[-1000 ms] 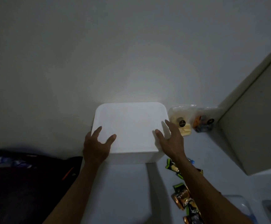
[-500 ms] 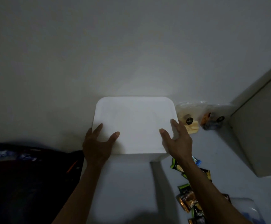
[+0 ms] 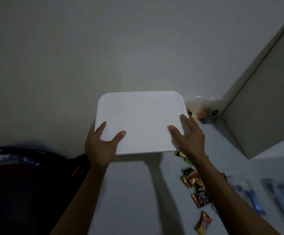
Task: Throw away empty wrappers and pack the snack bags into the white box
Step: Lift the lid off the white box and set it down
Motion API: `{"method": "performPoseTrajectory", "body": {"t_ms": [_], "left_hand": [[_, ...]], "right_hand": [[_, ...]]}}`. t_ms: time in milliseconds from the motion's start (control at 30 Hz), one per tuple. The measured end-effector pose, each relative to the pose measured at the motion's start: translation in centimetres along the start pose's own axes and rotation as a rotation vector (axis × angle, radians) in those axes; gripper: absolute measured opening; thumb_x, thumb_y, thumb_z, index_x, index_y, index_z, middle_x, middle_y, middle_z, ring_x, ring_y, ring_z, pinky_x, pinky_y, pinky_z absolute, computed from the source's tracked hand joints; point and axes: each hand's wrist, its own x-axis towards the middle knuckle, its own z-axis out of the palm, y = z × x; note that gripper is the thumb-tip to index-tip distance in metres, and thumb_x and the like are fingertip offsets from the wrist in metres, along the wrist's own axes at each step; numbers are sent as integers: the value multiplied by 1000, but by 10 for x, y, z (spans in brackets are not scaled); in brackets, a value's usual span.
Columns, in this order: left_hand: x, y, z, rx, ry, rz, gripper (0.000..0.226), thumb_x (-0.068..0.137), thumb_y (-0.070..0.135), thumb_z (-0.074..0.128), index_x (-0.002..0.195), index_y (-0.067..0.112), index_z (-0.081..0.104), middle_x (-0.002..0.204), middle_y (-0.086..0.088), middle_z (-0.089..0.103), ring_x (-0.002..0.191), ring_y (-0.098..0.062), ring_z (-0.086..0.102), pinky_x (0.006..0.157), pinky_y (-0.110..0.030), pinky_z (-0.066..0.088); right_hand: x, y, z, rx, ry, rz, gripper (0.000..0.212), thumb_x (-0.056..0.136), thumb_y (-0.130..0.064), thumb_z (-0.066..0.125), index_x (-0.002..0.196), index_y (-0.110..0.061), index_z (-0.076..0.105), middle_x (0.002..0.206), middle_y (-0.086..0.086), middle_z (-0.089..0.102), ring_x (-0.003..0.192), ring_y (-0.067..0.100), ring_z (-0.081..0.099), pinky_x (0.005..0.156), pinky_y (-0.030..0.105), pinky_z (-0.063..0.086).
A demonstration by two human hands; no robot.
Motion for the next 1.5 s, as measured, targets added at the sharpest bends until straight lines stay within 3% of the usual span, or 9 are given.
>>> {"method": "performPoseTrajectory", "body": {"t_ms": [100, 167, 333, 467, 567, 767, 933, 1233, 1500], "left_hand": [[-35, -7, -34, -7, -32, 12, 84, 61, 57, 84, 134, 24, 58, 146, -4, 46, 133, -21, 44, 113, -35, 34], [-60, -16, -54, -32, -45, 14, 84, 60, 57, 84, 134, 24, 58, 145, -4, 46, 132, -21, 45, 111, -39, 37], [-123, -48, -94, -19, -71, -8, 83, 61, 52, 86, 133, 23, 59, 140, -1, 50, 127, -18, 49, 104, -29, 38], [-164, -85, -104, -24, -130, -66, 85, 59, 46, 89, 133, 19, 59, 139, -4, 51, 124, -19, 51, 101, -28, 41], [-185, -114, -99, 23, -140, -86, 85, 56, 40, 91, 130, 13, 61, 136, -8, 53, 122, -22, 53, 98, -27, 41], [-189, -175, -60, 227, -271, -177, 95, 58, 55, 86, 139, 21, 52, 142, -13, 46, 127, -31, 48, 104, -46, 44], [-182, -217, -29, 406, -338, -227, 94, 66, 64, 75, 146, 32, 37, 153, -12, 32, 139, -34, 32, 112, -49, 32], [-189, -233, -8, 645, -284, -136, 94, 70, 72, 64, 149, 34, 31, 154, -13, 29, 139, -36, 24, 112, -50, 27], [-195, -232, -2, 703, -257, -112, 88, 73, 67, 65, 148, 30, 36, 154, -14, 28, 140, -36, 23, 112, -50, 25]], "right_hand": [[-51, -7, -14, 0, 21, -21, 69, 82, -45, 74, 142, -23, 49, 154, -4, 39, 141, 12, 35, 107, 20, 25], [-84, -7, -21, -3, 23, -15, 69, 82, -45, 73, 143, -24, 49, 155, -3, 38, 141, 13, 34, 106, 22, 24], [-165, 7, -28, -1, 10, 27, 70, 81, -47, 74, 142, -23, 50, 153, -1, 41, 141, 16, 35, 116, 40, 31], [-214, 31, -29, -17, -33, 79, 70, 81, -44, 76, 142, -21, 50, 152, -2, 41, 133, 3, 31, 107, 26, 27], [-236, 58, -23, -60, -83, 128, 72, 80, -48, 75, 142, -23, 49, 153, 0, 40, 141, 13, 34, 109, 30, 29], [-238, 115, 2, -110, -179, 220, 77, 80, -47, 74, 145, -17, 45, 155, 4, 38, 141, 20, 34, 110, 33, 30], [-224, 161, 31, -127, -238, 264, 82, 79, -52, 72, 148, -19, 40, 158, 3, 33, 144, 20, 31, 115, 40, 29], [-217, 191, 48, -246, -232, 220, 80, 81, -52, 71, 147, -17, 41, 155, 9, 37, 143, 29, 31, 115, 55, 29], [-220, 186, 49, -360, -247, 131, 79, 74, -60, 56, 133, -8, 52, 140, 16, 47, 131, 32, 40, 103, 52, 36]]}}
